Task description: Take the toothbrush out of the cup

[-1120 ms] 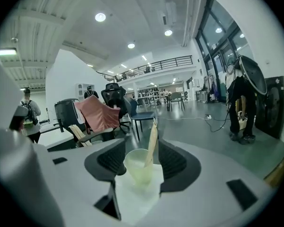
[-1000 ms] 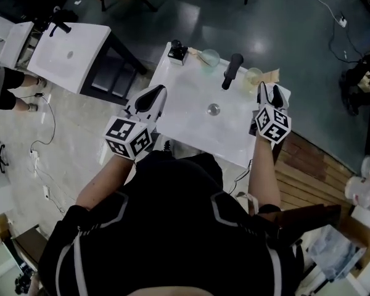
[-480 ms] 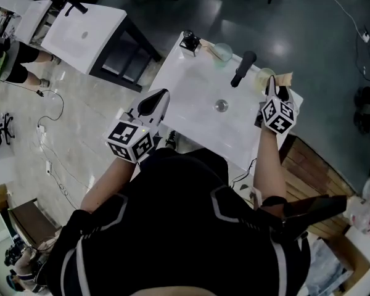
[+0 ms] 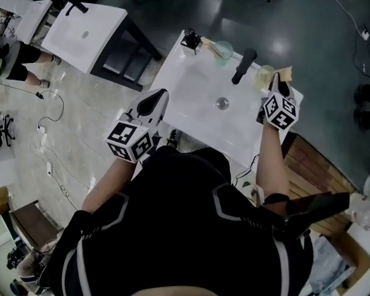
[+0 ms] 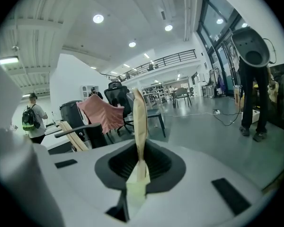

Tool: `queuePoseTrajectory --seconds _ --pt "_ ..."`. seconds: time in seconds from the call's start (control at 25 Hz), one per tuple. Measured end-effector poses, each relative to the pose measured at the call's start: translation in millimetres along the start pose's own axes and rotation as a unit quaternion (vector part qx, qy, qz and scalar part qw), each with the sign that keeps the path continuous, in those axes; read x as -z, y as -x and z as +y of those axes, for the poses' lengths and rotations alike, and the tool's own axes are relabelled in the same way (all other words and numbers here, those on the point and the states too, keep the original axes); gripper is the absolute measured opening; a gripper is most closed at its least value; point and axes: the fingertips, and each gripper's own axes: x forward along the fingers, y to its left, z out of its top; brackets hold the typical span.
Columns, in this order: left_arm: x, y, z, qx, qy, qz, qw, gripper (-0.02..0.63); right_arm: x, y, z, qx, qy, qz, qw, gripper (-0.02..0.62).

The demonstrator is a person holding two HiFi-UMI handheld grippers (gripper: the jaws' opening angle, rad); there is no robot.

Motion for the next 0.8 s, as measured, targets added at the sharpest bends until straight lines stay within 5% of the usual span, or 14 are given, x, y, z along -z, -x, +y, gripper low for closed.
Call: queuePoseTrajectory --seconds 0.8 --pt "-82 -25 17 0.141 -0.034 -0.078 0.9864 0.006 -140 96 58 0.044 0.040 -0.110 0.992 0.038"
